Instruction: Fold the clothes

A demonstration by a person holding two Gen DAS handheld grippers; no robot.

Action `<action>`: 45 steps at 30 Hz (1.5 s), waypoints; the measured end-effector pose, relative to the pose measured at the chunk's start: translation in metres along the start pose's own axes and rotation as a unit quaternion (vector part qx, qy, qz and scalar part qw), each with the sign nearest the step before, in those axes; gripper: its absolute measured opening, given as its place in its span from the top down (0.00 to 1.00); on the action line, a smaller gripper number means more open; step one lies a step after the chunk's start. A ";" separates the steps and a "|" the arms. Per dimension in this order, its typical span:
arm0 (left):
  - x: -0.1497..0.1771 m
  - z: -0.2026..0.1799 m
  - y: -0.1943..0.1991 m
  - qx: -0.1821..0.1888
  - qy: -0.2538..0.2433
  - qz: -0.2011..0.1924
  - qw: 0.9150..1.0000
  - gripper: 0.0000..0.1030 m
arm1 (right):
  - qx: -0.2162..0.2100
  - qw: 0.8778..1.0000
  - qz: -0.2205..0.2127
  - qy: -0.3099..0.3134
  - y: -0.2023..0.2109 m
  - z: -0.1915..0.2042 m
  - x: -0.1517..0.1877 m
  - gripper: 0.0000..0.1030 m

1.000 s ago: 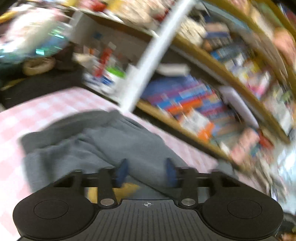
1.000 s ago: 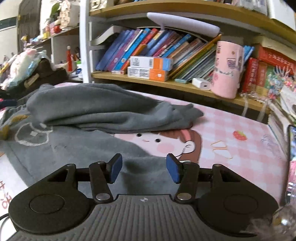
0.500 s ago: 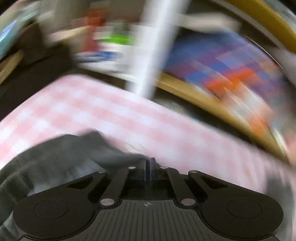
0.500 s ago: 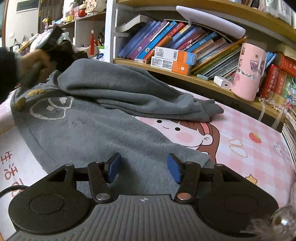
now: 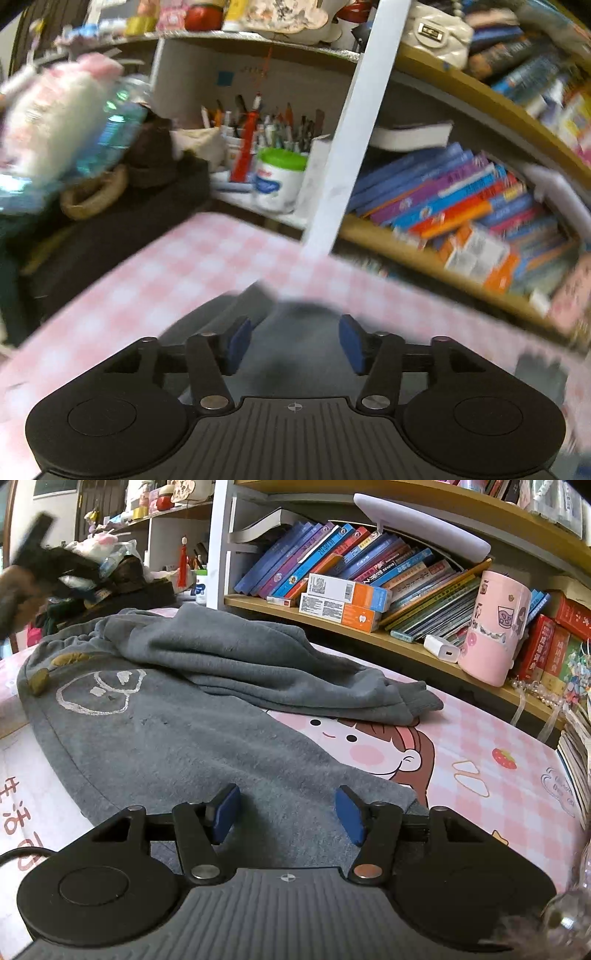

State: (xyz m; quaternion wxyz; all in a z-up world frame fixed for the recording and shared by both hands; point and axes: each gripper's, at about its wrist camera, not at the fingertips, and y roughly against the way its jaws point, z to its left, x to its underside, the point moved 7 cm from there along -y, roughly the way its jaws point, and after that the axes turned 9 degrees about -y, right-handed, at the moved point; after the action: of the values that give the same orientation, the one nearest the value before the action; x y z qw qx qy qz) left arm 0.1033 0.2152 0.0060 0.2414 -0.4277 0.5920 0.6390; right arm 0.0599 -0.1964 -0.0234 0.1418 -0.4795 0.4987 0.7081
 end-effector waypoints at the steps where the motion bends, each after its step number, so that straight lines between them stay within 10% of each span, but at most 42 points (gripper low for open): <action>1: 0.008 0.004 0.009 -0.006 -0.008 0.003 1.000 0.41 | -0.001 1.000 0.001 -0.003 0.000 -0.001 0.000 0.46; 16: 0.067 0.036 0.096 -0.070 -0.103 -0.018 0.992 0.27 | -0.093 0.991 0.094 0.036 0.076 0.036 0.049 0.47; 32: 0.069 0.041 0.083 -0.109 -0.141 -0.032 0.983 0.24 | 0.020 0.998 0.055 0.012 0.106 0.012 0.048 0.56; 42: 0.064 0.047 0.020 -0.101 -0.126 0.028 0.986 0.25 | 0.048 0.997 0.062 -0.016 0.103 -0.003 0.062 0.69; 45: 0.067 0.049 0.014 -0.081 -0.110 0.030 0.990 0.62 | 0.052 0.997 0.063 -0.013 0.102 -0.001 0.062 0.69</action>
State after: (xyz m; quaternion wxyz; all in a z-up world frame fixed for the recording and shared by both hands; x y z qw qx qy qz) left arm 0.0447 0.2466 -0.0450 0.2500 -0.3550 0.5210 0.7349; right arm -0.0397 -0.2616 -0.0168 0.1279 -0.4297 0.5621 0.6950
